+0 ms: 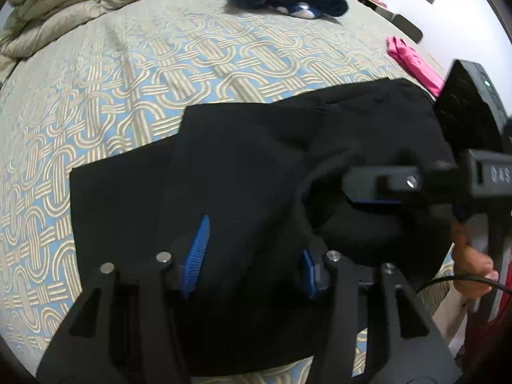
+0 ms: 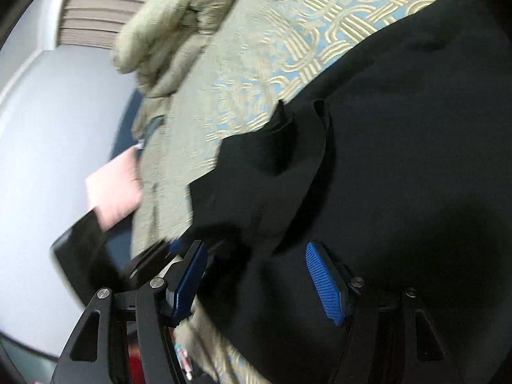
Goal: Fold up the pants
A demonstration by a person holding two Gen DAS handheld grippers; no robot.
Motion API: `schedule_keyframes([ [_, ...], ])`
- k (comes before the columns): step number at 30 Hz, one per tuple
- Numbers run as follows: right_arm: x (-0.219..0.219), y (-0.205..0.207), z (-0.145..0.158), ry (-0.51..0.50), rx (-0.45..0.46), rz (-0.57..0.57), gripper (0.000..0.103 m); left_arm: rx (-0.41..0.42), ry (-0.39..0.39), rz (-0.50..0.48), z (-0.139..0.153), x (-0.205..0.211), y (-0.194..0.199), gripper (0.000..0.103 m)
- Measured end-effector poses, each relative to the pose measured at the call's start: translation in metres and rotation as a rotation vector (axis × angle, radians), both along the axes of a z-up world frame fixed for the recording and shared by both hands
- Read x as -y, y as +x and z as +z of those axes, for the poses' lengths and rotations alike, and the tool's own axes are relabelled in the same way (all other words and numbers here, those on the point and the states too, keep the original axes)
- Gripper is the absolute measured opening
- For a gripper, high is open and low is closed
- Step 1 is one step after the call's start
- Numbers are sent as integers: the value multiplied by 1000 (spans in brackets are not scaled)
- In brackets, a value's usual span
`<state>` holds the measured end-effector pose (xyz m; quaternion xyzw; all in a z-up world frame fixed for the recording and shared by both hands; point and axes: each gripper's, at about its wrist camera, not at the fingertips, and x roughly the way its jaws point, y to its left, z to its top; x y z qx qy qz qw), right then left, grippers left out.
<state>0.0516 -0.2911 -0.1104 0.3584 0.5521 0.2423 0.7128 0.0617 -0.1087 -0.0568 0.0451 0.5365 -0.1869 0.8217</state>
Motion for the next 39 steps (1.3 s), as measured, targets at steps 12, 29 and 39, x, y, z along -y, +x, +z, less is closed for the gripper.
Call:
schedule_keyframes([
  [12, -1, -1, 51, 202, 172, -20, 12, -25, -71, 44, -4, -35, 1, 62],
  [29, 66, -85, 39, -87, 66, -158, 21, 6, -113, 36, -6, -11, 29, 64],
  [39, 65, -94, 36, -106, 43, -169, 22, -65, -231, -219, 24, 42, 2, 31],
])
